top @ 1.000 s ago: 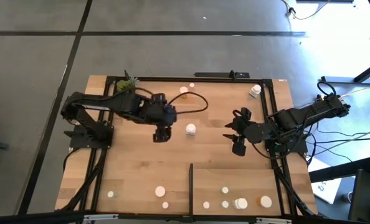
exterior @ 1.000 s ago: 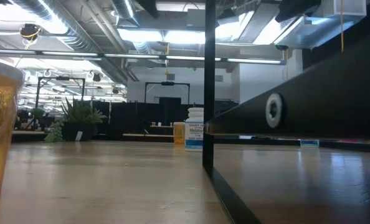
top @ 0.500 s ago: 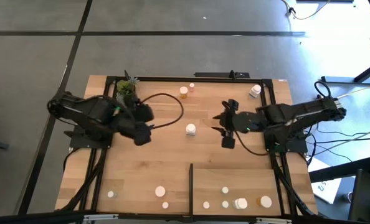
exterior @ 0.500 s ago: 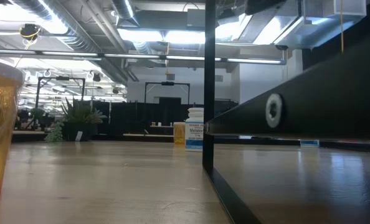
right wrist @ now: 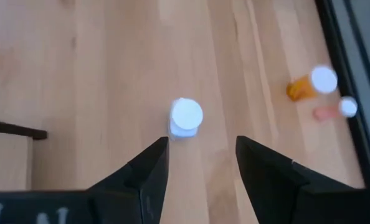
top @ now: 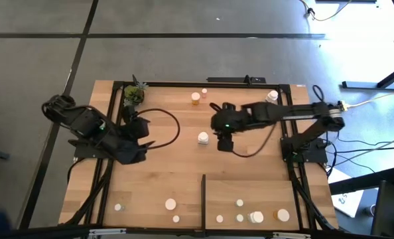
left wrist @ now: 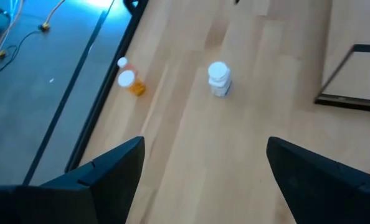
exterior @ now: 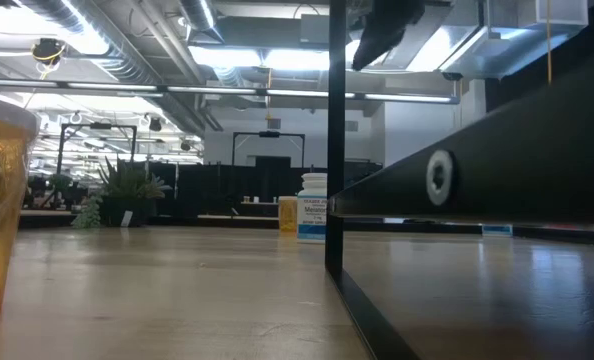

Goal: Pick and place medicine bottles onto shelf by color
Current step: Put the bottom white pill bottle on the shelf aligned with the other white pill bottle

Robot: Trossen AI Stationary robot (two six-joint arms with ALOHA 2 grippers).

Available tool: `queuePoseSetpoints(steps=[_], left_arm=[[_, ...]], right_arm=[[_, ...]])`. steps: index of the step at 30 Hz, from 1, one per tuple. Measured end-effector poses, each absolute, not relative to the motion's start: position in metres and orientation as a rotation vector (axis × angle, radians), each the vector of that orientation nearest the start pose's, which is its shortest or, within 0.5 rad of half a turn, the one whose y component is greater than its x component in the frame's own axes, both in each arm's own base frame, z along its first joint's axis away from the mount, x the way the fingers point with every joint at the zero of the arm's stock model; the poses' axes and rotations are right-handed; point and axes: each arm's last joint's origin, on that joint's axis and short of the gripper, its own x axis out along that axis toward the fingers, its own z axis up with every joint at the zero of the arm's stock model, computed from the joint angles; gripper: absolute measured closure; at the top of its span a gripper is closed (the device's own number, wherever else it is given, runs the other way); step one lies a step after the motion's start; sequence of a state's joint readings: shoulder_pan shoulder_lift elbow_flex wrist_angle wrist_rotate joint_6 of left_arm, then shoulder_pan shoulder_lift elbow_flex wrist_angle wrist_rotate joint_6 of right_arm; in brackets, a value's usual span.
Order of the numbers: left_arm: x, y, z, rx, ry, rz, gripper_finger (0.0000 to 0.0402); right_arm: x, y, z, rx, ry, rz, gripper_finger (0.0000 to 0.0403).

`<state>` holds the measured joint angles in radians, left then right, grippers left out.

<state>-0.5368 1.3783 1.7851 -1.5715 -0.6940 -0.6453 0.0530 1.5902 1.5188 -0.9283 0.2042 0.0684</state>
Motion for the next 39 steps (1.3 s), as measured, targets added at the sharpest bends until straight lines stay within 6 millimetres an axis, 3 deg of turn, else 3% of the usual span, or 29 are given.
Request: queuePoseSetpoints(steps=[8, 14, 23, 39], left_arm=[[0.172, -0.094, 0.438, 0.084, 0.811, 0.363, 0.0071], [0.169, -0.094, 0.44, 0.132, 0.813, 0.33, 0.0071], [0.163, -0.091, 0.443, 0.179, 0.815, 0.291, 0.0071], [0.163, -0.072, 0.442, 0.183, 0.821, 0.363, 0.0071]], right_arm=[[0.367, -0.002, 0.307, -0.027, 1.121, -0.171, 0.0215], [0.385, -0.011, 0.279, -0.014, 1.198, -0.193, 0.0215], [0.397, -0.017, 0.256, 0.159, 1.245, -0.128, 0.0215], [0.398, -0.017, 0.255, 0.164, 1.239, -0.132, 0.0215]])
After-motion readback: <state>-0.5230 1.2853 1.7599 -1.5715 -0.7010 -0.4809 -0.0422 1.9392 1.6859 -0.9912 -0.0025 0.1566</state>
